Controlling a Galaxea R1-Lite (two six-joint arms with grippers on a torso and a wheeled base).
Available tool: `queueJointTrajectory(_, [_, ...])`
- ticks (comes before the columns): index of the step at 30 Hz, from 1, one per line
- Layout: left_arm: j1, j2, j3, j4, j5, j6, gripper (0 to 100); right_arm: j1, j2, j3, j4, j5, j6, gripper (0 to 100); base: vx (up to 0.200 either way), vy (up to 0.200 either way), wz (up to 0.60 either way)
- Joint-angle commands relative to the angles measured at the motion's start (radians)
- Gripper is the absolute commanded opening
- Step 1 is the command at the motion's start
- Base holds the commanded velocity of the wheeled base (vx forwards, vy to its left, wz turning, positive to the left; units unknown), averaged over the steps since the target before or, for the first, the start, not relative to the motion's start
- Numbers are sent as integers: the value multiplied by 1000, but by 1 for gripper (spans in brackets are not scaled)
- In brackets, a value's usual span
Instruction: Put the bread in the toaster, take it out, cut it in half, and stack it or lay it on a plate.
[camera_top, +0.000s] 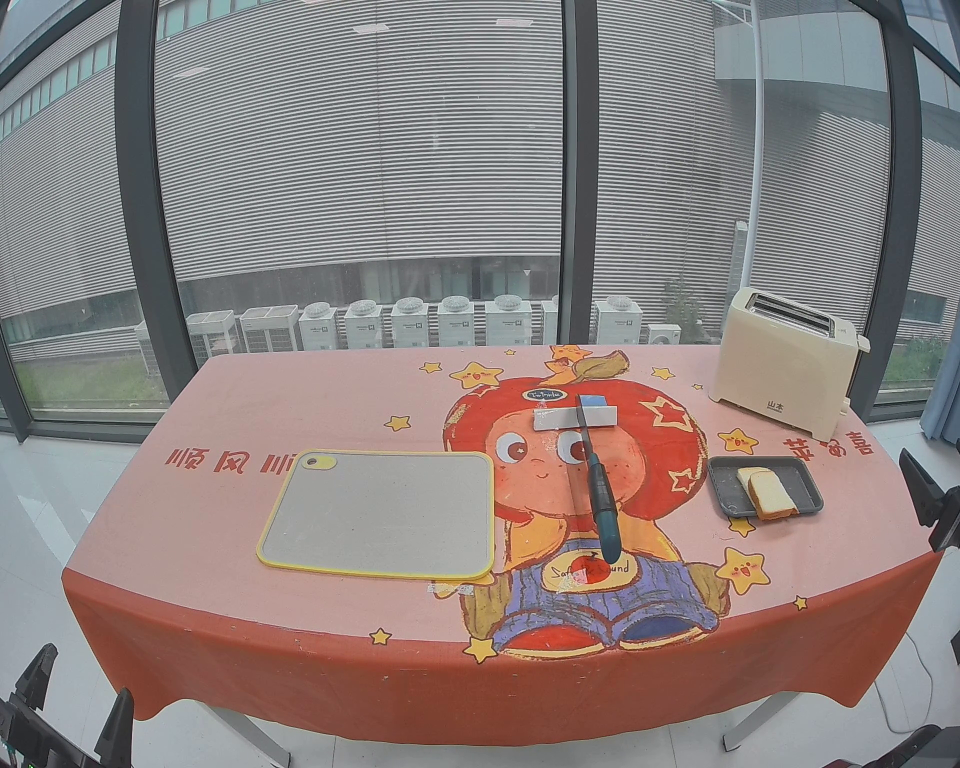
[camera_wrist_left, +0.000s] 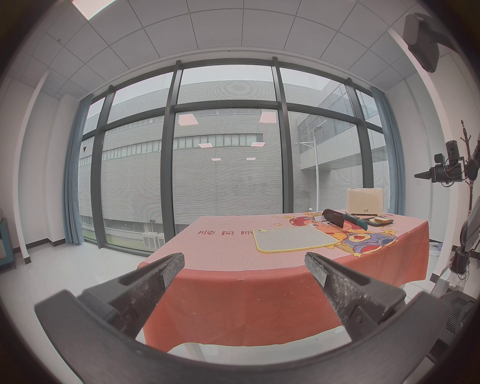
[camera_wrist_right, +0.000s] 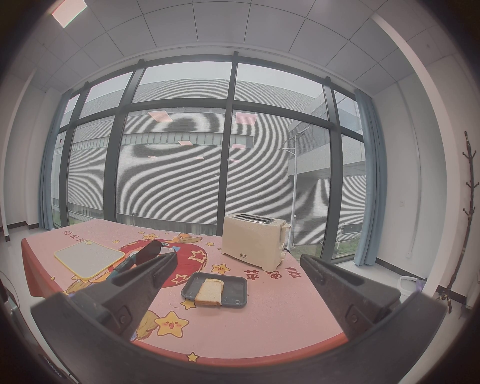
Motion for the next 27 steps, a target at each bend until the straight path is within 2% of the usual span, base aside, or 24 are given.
queueJointTrajectory(1, [1, 1, 18, 1, 0, 0, 100, 1, -13, 7, 0, 0, -2, 100, 0, 0, 0])
queueJointTrajectory(18, [-1, 1, 18, 1, 0, 0, 100, 20, -89, 27, 4, 6, -3, 100, 0, 0, 0])
queueJointTrajectory(27, [1, 1, 18, -1, 0, 0, 100, 21, -181, 8, 136, 7, -3, 100, 0, 0, 0])
